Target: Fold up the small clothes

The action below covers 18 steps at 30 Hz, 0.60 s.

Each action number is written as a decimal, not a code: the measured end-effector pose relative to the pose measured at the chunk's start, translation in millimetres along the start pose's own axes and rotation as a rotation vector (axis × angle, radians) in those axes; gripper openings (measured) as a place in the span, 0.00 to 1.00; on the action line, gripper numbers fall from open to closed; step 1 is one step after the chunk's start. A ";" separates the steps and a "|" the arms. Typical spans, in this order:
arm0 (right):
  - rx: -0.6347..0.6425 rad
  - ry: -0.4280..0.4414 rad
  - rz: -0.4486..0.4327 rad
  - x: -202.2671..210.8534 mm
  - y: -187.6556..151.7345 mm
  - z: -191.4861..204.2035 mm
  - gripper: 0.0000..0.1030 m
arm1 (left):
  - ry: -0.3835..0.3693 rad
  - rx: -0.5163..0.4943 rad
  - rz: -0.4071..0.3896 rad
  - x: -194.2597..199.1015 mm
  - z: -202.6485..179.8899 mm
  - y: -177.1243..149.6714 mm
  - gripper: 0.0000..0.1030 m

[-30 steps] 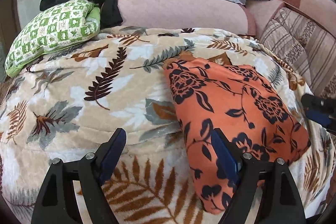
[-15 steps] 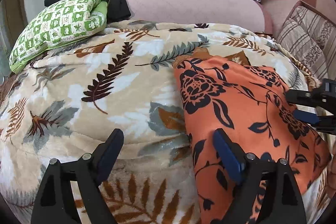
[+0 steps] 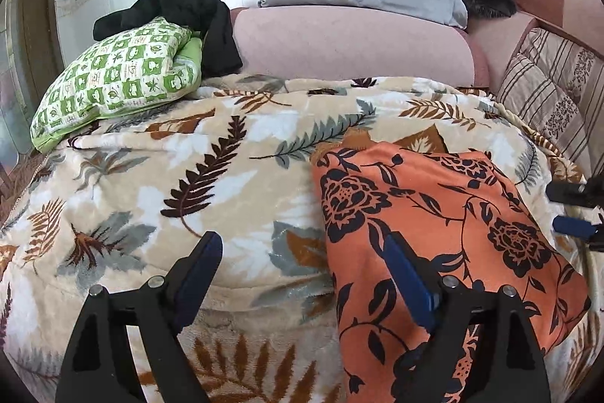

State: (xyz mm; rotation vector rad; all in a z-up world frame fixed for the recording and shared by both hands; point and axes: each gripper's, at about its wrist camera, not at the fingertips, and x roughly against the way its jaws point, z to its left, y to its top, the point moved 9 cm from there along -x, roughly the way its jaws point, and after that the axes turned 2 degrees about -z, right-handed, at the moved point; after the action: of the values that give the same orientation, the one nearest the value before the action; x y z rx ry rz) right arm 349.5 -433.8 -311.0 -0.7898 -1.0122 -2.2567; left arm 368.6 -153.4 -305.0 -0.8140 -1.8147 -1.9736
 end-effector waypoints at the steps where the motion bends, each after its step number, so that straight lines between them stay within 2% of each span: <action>1: 0.001 -0.005 0.006 -1.2 -0.6 -1.3 0.71 | 0.000 0.002 0.003 -0.4 0.4 -0.1 0.85; 5: 0.002 -0.002 0.041 -9.1 -7.9 -1.6 0.71 | -0.004 0.012 0.015 -2.2 1.3 -0.7 0.85; 18: 0.001 -0.013 0.055 -17.4 -11.5 -2.7 0.71 | -0.023 0.038 0.044 -7.8 2.4 -2.4 0.85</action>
State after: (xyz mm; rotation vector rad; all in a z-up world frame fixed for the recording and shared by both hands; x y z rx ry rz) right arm 352.9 -425.4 -330.0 -0.8225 -0.9856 -2.2070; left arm 373.7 -151.8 -311.6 -0.8608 -1.8260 -1.9046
